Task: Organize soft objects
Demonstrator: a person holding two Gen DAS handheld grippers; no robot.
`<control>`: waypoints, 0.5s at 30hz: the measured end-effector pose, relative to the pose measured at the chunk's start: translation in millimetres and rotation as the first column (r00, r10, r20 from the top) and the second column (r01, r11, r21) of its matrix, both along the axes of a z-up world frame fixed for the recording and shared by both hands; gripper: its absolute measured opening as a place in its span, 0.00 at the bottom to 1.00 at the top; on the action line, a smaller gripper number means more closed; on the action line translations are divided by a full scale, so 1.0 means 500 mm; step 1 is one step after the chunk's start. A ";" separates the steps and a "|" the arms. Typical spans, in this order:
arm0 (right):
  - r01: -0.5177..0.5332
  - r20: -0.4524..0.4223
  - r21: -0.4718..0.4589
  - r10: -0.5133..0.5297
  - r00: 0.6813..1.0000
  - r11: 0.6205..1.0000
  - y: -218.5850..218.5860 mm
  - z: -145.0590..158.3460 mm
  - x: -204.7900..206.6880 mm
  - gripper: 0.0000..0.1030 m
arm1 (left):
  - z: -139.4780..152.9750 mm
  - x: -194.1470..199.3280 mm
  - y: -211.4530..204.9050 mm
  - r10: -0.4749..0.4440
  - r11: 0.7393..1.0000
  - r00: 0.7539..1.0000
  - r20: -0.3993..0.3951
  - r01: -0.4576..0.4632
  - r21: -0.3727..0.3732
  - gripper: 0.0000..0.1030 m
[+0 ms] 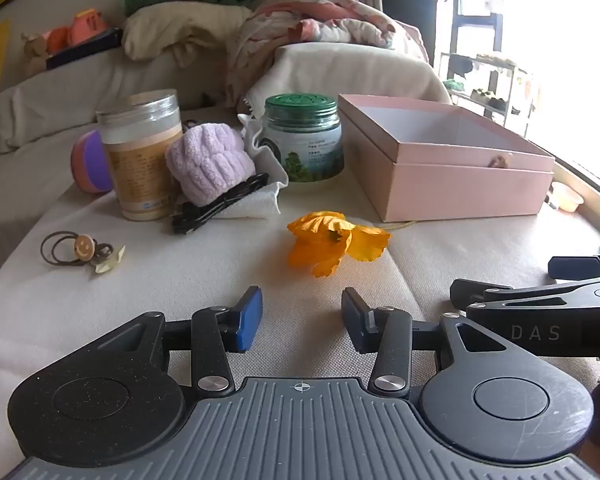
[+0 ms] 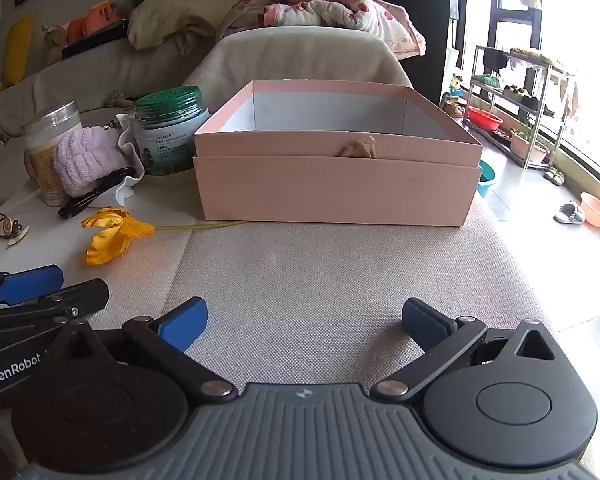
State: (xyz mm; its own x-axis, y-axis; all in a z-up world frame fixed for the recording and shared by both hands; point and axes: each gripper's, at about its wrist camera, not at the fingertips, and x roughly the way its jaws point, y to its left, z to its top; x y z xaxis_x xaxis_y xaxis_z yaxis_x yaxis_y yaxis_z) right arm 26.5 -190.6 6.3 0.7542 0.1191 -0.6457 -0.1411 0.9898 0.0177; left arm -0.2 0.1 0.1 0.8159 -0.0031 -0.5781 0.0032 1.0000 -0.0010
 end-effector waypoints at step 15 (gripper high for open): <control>0.000 0.002 0.001 0.000 1.000 1.000 0.001 0.000 0.001 1.00 | 0.000 0.000 -0.001 0.001 1.000 1.000 0.001 -0.001 0.002 0.47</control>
State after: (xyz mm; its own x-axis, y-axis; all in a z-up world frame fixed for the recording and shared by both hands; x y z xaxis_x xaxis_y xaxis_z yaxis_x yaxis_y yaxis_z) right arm 26.9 -190.1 6.5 0.7554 0.1194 -0.6443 -0.1409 0.9899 0.0183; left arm -0.1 -0.3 0.2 0.8167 -0.0013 -0.5770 0.0027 1.0000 0.0014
